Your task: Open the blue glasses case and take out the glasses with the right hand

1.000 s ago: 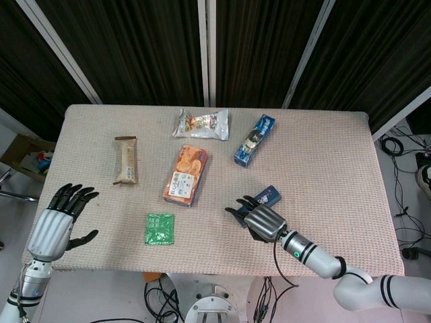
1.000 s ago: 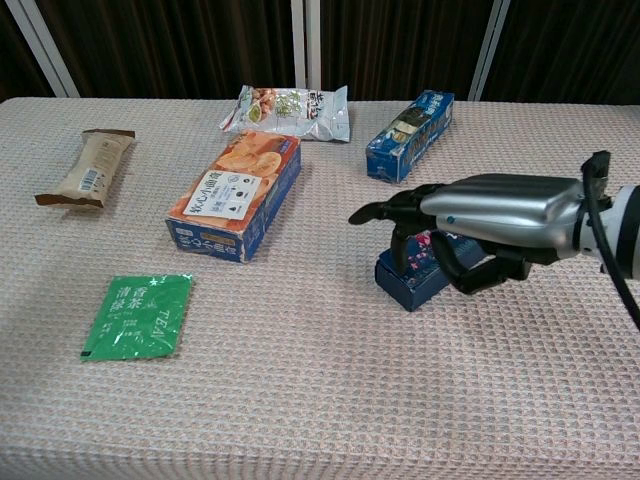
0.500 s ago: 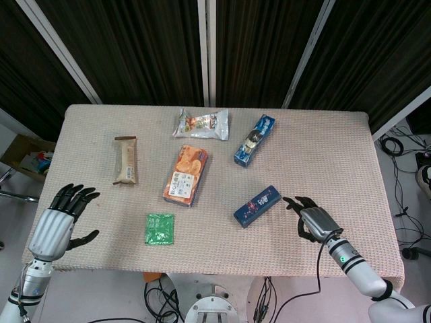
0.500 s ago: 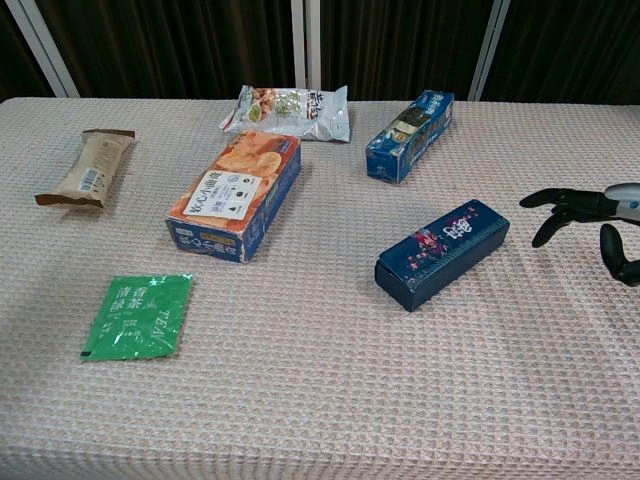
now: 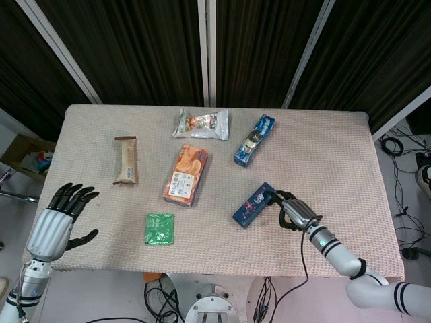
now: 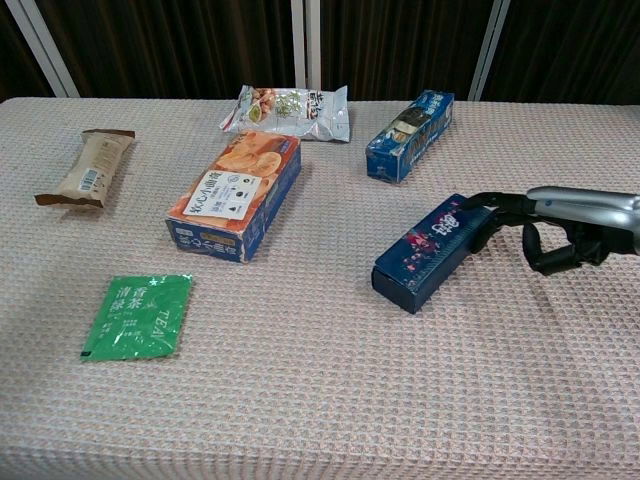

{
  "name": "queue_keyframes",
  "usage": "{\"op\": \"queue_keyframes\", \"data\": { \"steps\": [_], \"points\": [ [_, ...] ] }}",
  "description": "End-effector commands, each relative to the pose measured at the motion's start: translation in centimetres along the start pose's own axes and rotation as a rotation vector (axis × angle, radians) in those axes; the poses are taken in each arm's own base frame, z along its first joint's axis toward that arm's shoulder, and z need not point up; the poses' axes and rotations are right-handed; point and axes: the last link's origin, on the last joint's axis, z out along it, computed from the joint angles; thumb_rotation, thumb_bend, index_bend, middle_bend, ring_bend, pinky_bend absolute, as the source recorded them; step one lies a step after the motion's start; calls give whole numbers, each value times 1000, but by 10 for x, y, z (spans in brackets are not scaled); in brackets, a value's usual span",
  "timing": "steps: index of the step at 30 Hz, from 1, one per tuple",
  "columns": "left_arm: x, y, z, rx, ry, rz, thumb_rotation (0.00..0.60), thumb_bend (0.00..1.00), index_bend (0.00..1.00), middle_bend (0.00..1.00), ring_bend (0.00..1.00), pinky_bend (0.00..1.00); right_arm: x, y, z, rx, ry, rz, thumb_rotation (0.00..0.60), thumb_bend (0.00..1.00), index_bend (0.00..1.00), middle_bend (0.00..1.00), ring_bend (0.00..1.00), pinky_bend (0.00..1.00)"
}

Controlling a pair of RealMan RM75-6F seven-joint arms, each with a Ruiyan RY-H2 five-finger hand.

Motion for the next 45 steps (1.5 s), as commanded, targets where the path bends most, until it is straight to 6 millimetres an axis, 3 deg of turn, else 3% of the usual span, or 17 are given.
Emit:
{"op": "queue_keyframes", "data": {
  "steps": [1, 10, 16, 23, 31, 33, 35, 37, 45],
  "points": [
    [1, 1, -1, 0, 1, 3, 600, 50, 215, 192, 116, 121, 7, -18, 23, 35, -6, -21, 600, 1000, 0, 139, 0, 0],
    [2, 0, -4, 16, -2, 8, 600, 50, 215, 192, 116, 121, 12, -60, 68, 97, -28, -82, 600, 1000, 0, 141, 0, 0],
    [4, -2, -7, 25, -1, 11, 600, 51, 215, 192, 116, 121, 2, -87, 79, 155, -59, -104, 600, 1000, 0, 142, 0, 0],
    [6, -2, -8, 26, 4, 14, 600, 50, 215, 192, 116, 121, -8, -108, 74, 221, -114, -156, 600, 1000, 0, 150, 0, 0],
    [5, -3, -8, 26, 3, 13, 600, 50, 215, 192, 116, 121, -3, -97, 57, 203, -131, -232, 600, 997, 0, 166, 0, 0],
    [5, -2, -7, 22, 4, 13, 600, 51, 215, 192, 116, 121, 3, -94, 57, 195, -97, -245, 600, 877, 0, 166, 0, 0],
    [5, -1, -7, 19, 5, 12, 600, 51, 215, 193, 116, 121, 11, -90, 57, 188, -41, -274, 600, 567, 0, 176, 0, 0],
    [5, -2, -8, 21, 4, 13, 600, 50, 215, 193, 116, 121, 15, -86, 55, 180, -3, -306, 600, 400, 0, 197, 0, 0],
    [5, -1, -9, 23, 3, 14, 600, 51, 215, 192, 116, 121, 12, -77, 53, 166, 6, -463, 600, 266, 11, 209, 0, 0]
  ]
}}
